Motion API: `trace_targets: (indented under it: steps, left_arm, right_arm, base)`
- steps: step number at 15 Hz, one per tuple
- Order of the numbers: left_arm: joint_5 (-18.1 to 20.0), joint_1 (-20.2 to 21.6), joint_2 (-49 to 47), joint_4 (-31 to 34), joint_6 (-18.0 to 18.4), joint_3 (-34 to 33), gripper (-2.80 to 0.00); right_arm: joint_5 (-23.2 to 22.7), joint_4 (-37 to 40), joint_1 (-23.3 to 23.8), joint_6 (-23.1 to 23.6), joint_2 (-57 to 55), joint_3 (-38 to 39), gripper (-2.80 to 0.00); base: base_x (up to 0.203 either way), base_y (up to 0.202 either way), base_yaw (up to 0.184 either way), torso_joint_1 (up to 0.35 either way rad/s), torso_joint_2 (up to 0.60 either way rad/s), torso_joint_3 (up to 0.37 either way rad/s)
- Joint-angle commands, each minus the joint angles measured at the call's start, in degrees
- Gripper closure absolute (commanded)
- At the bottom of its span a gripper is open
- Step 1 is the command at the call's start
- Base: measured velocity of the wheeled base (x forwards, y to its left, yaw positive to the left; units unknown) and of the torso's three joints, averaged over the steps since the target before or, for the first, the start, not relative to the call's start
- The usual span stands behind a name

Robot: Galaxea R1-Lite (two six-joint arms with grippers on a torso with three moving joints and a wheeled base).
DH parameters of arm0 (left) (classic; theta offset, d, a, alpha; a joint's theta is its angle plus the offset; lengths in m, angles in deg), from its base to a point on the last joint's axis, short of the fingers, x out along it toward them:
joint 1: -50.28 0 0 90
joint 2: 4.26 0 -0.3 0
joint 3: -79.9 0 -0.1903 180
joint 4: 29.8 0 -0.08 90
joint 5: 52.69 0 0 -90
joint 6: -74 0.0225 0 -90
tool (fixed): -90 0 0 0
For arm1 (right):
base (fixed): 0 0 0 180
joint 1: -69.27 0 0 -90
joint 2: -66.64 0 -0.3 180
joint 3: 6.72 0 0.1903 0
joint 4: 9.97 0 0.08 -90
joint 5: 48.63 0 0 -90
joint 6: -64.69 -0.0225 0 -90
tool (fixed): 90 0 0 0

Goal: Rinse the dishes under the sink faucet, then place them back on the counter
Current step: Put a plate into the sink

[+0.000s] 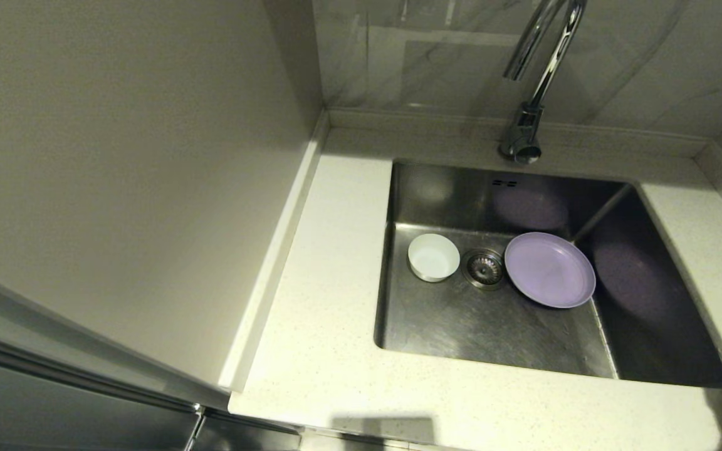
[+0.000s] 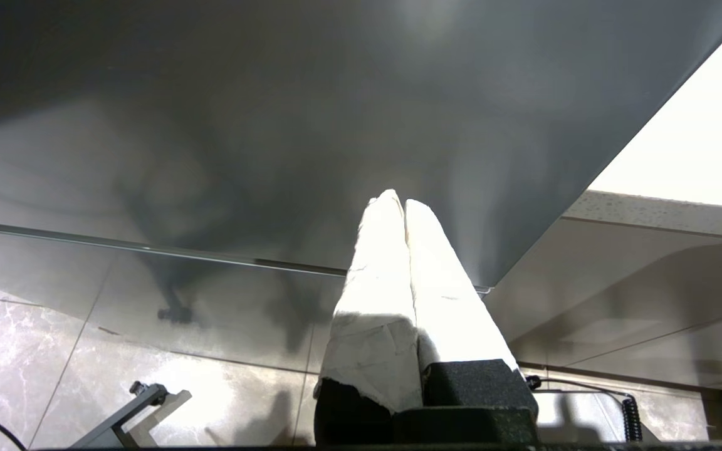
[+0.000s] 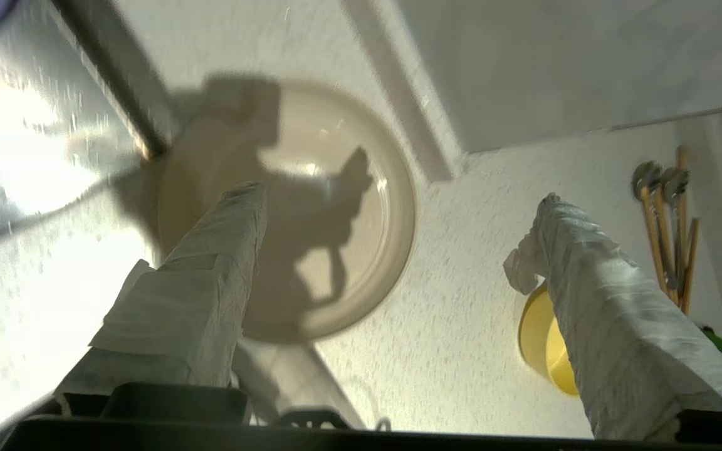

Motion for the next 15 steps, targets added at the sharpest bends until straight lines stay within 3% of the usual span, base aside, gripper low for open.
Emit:
trace_targets:
  steps: [1,4,6,8,10,12,15]
  left_arm:
    - [-0.04,0.00,0.09,-0.03,-0.04,0.00,0.00]
    - [-0.04,0.00,0.09,-0.03,-0.04,0.00,0.00]
    - [-0.04,0.00,0.09,-0.03,-0.04,0.00,0.00]
    - [-0.04,0.00,0.09,-0.03,-0.04,0.00,0.00]
    - [-0.04,0.00,0.09,-0.03,-0.04,0.00,0.00]
    - [-0.04,0.00,0.09,-0.03,-0.04,0.00,0.00]
    - [-0.04,0.00,0.09,-0.03,-0.04,0.00,0.00]
  right_arm:
    - [0.17,0.32,1.96,0.04,-0.25,-1.21,-2.80]
    - [-2.08,0.48,6.41,2.96,-1.97,-2.01,-2.80]
    - [-9.65,3.17,8.37,5.58,-1.84,-3.25,-2.80]
    - [-14.56,12.79,9.25,6.31,-2.03,-7.38,-2.80]
    - [-17.56,24.13,9.37,5.54,-3.62,-11.36,-2.80]
    - [-23.92,31.79,9.34,1.41,-5.77,-13.83,-2.80]
    - [-28.93,33.57,8.82,0.00,-8.31,-13.47,-2.80]
  base:
    - [0.000,0.000,0.000,0.000,0.00,0.000]
    - [0.000,0.000,0.000,0.000,0.00,0.000]
    - [0.000,0.000,0.000,0.000,0.00,0.000]
    - [0.000,0.000,0.000,0.000,0.00,0.000]
    - [0.000,0.000,0.000,0.000,0.00,0.000]
    - [0.000,0.000,0.000,0.000,0.00,0.000]
    - [0.000,0.000,0.000,0.000,0.00,0.000]
